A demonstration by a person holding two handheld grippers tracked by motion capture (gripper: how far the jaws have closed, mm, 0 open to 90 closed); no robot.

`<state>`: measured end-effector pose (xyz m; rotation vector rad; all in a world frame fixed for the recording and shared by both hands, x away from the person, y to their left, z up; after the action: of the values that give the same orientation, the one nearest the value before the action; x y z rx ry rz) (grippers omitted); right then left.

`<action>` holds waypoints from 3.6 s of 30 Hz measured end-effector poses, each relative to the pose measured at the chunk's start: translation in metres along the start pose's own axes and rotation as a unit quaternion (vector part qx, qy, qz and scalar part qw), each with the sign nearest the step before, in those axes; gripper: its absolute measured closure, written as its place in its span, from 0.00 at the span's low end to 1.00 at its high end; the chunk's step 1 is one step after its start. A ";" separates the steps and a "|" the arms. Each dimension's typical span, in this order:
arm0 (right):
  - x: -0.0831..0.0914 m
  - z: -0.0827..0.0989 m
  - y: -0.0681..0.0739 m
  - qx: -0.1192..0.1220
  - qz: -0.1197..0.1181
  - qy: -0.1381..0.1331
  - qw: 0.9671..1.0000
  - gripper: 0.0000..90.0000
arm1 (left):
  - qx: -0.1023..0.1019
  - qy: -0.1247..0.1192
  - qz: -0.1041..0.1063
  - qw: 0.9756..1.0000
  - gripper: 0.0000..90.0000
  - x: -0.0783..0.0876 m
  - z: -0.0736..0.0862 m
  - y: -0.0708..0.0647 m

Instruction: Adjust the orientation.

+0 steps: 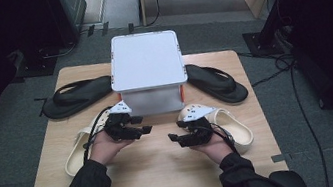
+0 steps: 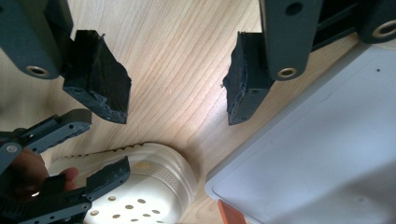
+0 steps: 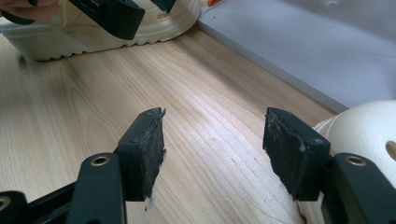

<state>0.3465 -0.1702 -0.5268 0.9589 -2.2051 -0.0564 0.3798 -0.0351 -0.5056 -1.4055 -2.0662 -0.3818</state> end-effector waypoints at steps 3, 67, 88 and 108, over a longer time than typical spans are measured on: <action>0.000 0.000 0.000 0.000 -0.001 0.000 1.000 0.43 | 0.001 0.004 0.001 1.000 0.44 0.000 0.001 0.000; -0.018 -0.006 0.016 0.018 -0.034 0.023 0.999 0.44 | 0.053 -0.040 -0.069 0.995 0.45 0.124 0.037 0.046; -0.023 -0.003 0.019 0.021 -0.037 0.031 0.999 0.43 | 0.099 -0.025 -0.095 0.990 0.41 0.151 0.091 0.068; -0.027 0.000 0.021 0.025 -0.037 0.039 0.998 0.43 | 0.082 0.004 -0.099 0.992 0.45 0.123 0.105 0.081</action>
<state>0.3462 -0.1378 -0.5371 1.0525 -2.1083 0.0035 0.3890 0.1452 -0.5184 -1.1064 -2.1827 -0.2901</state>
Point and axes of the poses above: each handheld gripper's, and its own axes: x roughly backward along the jaws, z roughly out of its underside, y roughly to its left, the point moved 10 cm from there along -x, roughly forward along the jaws, and after that the axes turned 11 degrees about -x, right-handed, at the moved point
